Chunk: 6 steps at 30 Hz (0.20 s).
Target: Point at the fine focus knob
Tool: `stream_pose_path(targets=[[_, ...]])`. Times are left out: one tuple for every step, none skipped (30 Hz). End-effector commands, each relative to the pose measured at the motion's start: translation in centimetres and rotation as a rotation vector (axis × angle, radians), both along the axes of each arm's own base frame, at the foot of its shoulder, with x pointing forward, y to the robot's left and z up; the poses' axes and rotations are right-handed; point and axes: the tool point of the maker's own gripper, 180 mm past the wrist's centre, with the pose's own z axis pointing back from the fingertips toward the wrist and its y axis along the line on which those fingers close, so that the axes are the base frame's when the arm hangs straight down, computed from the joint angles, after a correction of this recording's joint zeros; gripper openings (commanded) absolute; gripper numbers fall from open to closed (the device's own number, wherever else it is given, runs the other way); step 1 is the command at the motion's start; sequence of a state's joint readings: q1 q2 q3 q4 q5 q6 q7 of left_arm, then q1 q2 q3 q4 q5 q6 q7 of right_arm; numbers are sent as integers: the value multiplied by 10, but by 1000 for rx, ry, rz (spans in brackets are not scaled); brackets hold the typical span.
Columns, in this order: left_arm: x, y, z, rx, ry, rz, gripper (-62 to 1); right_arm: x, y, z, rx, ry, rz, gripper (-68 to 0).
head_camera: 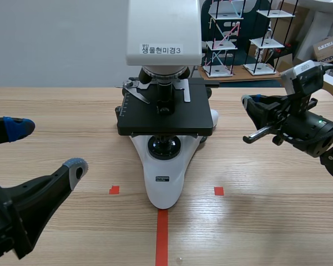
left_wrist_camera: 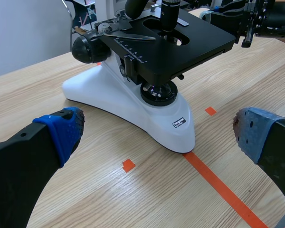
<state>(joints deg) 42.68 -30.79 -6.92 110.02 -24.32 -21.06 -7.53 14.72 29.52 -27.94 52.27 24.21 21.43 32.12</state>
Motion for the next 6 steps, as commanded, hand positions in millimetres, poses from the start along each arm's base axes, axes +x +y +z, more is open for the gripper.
stream_pose_path(targets=[[1, 0, 6, -23, -20, 6, 14, 9, -1, 19, 14, -55, -1, -669], [1, 0, 7, -23, -20, 6, 14, 9, -1, 19, 14, -55, -1, -669], [1, 0, 7, -24, -22, 6, 14, 9, -1, 19, 14, -55, -1, -669], [1, 0, 8, -27, -25, 6, 14, 9, -1, 19, 14, -55, -1, -669], [2, 0, 8, -29, -28, 6, 14, 9, -1, 19, 14, -55, -1, -669], [2, 0, 8, -29, -29, 6, 14, 9, -1, 19, 14, -55, -1, -669]])
